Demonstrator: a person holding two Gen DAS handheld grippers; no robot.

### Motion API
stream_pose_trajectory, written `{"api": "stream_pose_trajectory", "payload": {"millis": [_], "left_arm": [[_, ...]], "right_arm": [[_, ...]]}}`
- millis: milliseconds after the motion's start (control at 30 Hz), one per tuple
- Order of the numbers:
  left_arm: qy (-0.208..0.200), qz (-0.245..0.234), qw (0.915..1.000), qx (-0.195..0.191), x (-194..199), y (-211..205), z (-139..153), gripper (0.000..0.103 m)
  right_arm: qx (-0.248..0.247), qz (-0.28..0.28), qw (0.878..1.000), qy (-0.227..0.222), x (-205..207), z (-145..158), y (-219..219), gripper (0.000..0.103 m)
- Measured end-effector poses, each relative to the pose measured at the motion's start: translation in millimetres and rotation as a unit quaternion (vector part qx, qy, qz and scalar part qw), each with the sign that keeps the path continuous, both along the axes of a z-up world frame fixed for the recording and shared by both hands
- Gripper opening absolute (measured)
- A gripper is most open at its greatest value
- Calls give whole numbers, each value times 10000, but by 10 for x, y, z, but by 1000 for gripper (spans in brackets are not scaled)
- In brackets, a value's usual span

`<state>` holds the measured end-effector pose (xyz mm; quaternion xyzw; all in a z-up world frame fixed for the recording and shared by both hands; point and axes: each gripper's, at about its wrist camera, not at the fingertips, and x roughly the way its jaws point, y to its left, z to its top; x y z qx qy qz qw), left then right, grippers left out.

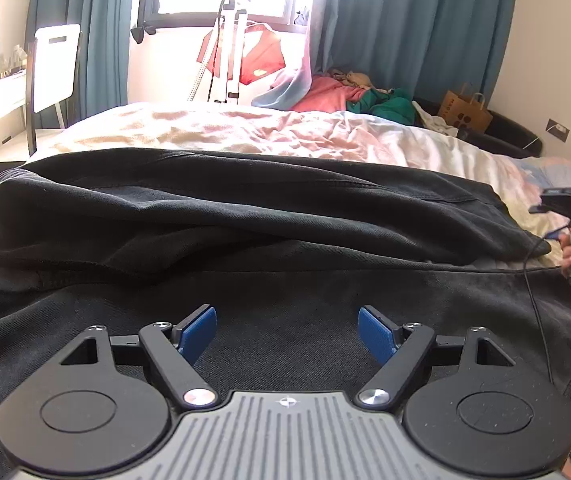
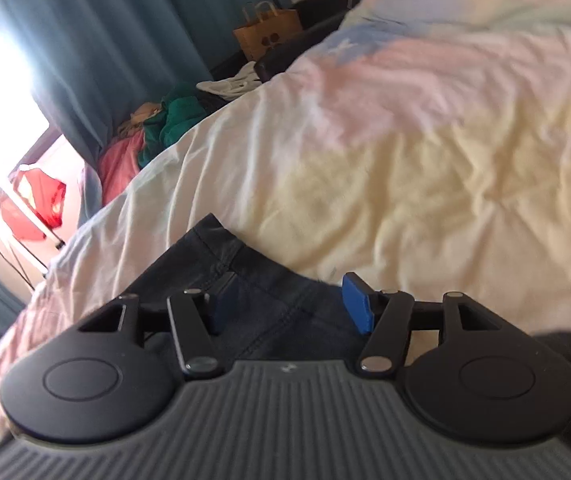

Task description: Fold clothes

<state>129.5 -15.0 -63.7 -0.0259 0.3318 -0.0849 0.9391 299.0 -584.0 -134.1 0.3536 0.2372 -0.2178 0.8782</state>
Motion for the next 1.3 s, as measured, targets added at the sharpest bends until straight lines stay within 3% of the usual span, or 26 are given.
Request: {"api": "stream_pose_trajectory", "payload": {"millis": [67, 167, 200, 267, 333, 467, 567, 667, 700, 833, 967, 1133, 1267, 1300], "left_arm": [[-47, 24, 10000, 33, -46, 3, 22, 80], [-107, 45, 9999, 49, -119, 21, 40, 80], [-110, 70, 9999, 46, -135, 24, 46, 80], [-60, 91, 9999, -44, -161, 39, 58, 80], [-53, 107, 9999, -103, -186, 54, 78, 80], [-145, 231, 9996, -77, -211, 38, 103, 81], [-110, 336, 9993, -102, -187, 26, 67, 81], [-18, 422, 9990, -117, -136, -2, 13, 81], [10, 444, 9989, -120, -114, -12, -3, 81], [84, 590, 9981, -160, -51, -32, -27, 81], [147, 564, 9979, -296, -34, -33, -36, 81], [130, 494, 9986, -164, -35, -78, -49, 81], [-196, 562, 9982, -71, -116, -55, 54, 80], [-290, 573, 9979, -59, -141, -47, 96, 80]], "right_arm": [[602, -14, 9981, -159, -262, -58, 53, 62], [1565, -63, 9846, -778, -702, -221, 204, 63], [1741, -73, 9815, -794, -765, -284, 269, 68], [1868, 206, 9816, -343, -653, -332, 331, 68], [1848, 125, 9817, -453, -580, -354, 309, 68], [1701, -15, 9821, -814, -420, -492, 241, 65], [1248, 18, 9897, -702, -267, -566, 252, 42], [1229, -121, 9892, -784, -219, -582, 210, 10], [1189, -163, 9893, -826, -216, -564, 196, 6], [615, -326, 9913, -1116, -347, -266, 173, 5], [397, -245, 9949, -897, -454, -272, 139, 5], [124, -142, 9979, -622, -589, -279, 96, 4], [-134, -47, 9991, -392, -698, -269, 79, 5], [-422, 42, 9987, -283, -736, -179, 172, 6]]}}
